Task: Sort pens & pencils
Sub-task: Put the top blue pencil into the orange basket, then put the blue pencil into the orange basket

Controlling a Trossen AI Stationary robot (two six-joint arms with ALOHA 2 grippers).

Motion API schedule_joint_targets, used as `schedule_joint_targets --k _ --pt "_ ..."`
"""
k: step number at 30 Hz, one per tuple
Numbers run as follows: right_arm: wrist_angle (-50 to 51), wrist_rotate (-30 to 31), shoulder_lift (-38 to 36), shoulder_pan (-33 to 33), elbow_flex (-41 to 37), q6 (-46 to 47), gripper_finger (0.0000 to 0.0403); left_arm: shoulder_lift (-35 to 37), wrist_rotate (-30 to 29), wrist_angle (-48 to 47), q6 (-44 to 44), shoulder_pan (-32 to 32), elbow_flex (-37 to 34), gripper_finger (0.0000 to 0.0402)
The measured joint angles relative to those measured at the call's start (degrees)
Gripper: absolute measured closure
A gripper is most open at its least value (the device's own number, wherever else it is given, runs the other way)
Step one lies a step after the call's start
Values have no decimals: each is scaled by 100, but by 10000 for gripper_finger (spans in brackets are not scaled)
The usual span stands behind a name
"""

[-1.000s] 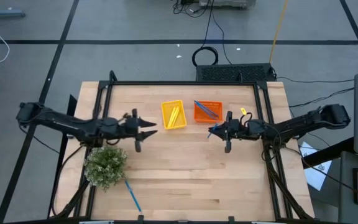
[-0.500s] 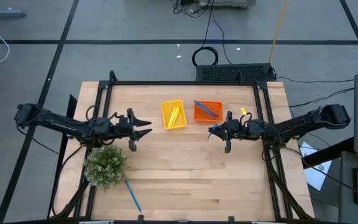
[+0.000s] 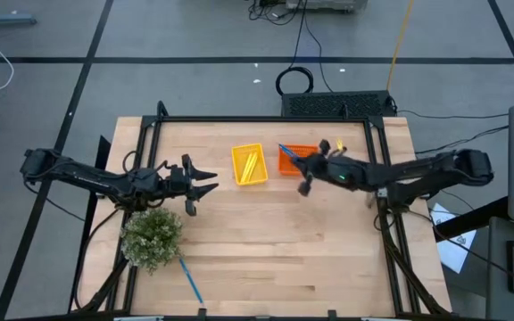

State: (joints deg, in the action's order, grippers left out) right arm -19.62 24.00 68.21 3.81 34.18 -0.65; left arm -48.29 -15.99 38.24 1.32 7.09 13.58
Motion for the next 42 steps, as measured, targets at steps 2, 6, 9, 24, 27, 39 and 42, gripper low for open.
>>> schedule_joint_targets --k 2,6,9,24,27,39,42 --pt "611 -1 251 304 305 203 393 0 0 -11 0 1 0 254" --pt "994 -29 657 776 467 487 393 0 -2 -39 -2 0 0 254" --pt "1229 -326 850 990 467 700 393 0 -2 -43 -2 0 0 254" --pt "1821 -356 1068 1122 467 1218 361 0 -2 -76 4 0 0 254" --pt "2000 -362 1070 1122 467 1208 351 0 -2 -76 4 0 0 254" --pt "2116 -680 474 1085 465 1199 241 0 -2 -77 2 0 0 254" --pt "1991 -1158 -3 905 432 1251 211 0 -2 -125 2 0 2 254"
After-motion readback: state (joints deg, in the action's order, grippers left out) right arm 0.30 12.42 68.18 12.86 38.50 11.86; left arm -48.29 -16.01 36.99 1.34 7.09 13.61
